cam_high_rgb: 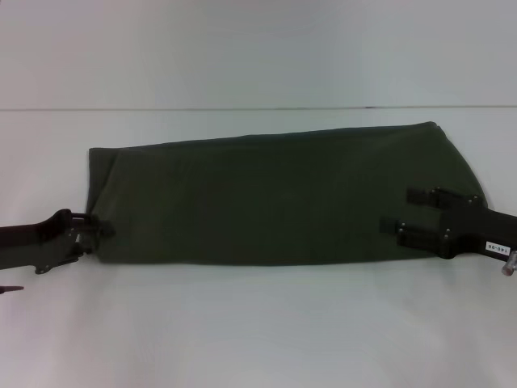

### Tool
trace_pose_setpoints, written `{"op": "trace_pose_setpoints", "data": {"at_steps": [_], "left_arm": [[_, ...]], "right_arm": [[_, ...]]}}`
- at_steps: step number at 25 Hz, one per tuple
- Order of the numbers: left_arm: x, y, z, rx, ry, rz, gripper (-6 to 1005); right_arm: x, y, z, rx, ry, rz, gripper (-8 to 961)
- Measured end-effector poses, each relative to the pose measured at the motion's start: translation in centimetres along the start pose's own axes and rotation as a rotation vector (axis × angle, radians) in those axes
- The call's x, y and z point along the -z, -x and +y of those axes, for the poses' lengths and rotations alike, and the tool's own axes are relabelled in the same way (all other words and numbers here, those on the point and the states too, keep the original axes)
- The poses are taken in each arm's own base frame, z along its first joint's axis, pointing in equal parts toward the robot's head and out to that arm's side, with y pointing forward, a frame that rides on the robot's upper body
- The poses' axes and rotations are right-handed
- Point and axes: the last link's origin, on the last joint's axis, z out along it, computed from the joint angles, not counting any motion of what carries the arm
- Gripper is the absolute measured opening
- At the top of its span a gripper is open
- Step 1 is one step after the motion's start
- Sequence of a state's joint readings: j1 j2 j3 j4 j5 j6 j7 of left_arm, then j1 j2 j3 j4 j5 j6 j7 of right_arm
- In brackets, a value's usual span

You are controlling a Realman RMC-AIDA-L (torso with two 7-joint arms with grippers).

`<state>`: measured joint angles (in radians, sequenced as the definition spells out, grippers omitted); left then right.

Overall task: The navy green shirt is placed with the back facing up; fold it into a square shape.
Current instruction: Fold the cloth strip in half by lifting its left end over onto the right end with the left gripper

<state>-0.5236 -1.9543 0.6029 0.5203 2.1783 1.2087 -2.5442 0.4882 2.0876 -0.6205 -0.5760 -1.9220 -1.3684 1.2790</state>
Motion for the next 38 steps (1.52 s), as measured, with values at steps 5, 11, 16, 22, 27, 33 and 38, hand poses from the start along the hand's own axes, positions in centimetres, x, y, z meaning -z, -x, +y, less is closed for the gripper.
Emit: {"op": "trace_pose_setpoints", "data": {"at_steps": [5, 11, 16, 22, 27, 33, 38], "left_arm": [[-0.1, 0.0, -0.1, 0.000, -0.008, 0.002, 334], [-0.1, -0.1, 0.0, -0.003, -0.010, 0.003, 168], [0.0, -0.1, -0.2, 0.008, -0.005, 0.022, 79], [0.7, -0.5, -0.8, 0.009, 0.005, 0.066, 45], [2.1, -1.3, -1.6, 0.011, -0.003, 0.122, 44], [5.1, -3.0, -3.0, 0.028, -0.030, 0.228, 44], [7.3, -4.4, -4.0, 0.034, -0.059, 0.297, 45]], "right_arm": [[-0.1, 0.1, 0.0, 0.002, 0.001, -0.001, 857], [-0.1, 0.1, 0.0, 0.002, 0.003, 0.000, 857], [-0.1, 0.0, 0.0, 0.003, 0.003, 0.000, 857], [0.1, 0.1, -0.1, -0.004, -0.006, -0.015, 858], [0.2, 0.3, -0.1, -0.010, -0.014, -0.031, 858], [0.0, 0.5, -0.2, -0.006, -0.011, -0.035, 858], [-0.2, 0.7, -0.2, -0.004, -0.007, -0.037, 858]]}}
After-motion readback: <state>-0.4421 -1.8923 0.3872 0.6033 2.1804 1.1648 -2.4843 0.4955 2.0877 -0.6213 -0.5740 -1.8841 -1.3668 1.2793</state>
